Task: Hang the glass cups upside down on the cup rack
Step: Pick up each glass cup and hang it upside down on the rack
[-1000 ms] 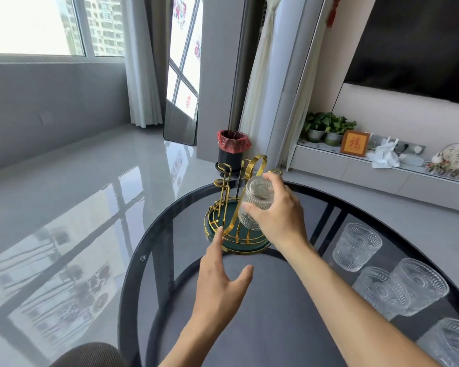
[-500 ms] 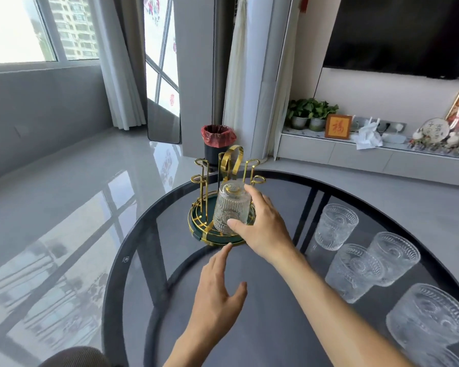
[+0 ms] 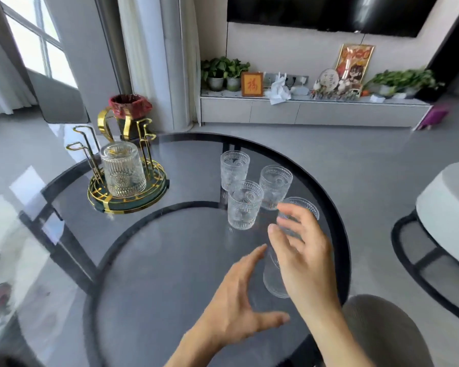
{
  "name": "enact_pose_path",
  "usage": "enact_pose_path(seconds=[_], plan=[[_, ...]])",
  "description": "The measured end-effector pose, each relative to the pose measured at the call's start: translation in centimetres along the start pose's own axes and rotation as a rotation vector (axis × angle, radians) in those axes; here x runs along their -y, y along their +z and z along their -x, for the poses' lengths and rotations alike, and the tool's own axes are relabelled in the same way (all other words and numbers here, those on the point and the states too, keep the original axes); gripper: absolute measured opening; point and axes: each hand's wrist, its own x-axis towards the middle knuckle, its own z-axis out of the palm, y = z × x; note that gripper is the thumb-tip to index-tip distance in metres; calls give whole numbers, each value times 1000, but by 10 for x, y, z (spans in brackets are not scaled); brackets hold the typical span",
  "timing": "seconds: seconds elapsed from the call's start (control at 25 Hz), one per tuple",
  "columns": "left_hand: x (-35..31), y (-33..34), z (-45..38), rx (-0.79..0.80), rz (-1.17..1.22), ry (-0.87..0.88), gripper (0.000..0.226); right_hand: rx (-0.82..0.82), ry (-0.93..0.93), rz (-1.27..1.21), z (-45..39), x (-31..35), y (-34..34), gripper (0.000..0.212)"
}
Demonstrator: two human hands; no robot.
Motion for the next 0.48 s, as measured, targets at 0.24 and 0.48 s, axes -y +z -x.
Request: enact_pose_path(seconds=[0.24,0.48], plan=[[-34,27,-41,-151,121,27,87,-68,-153,313,-4,-2,-20,25],[-28,-9,-43,-399,200,-139,80,-116,-141,354,4,-17,-11,37]])
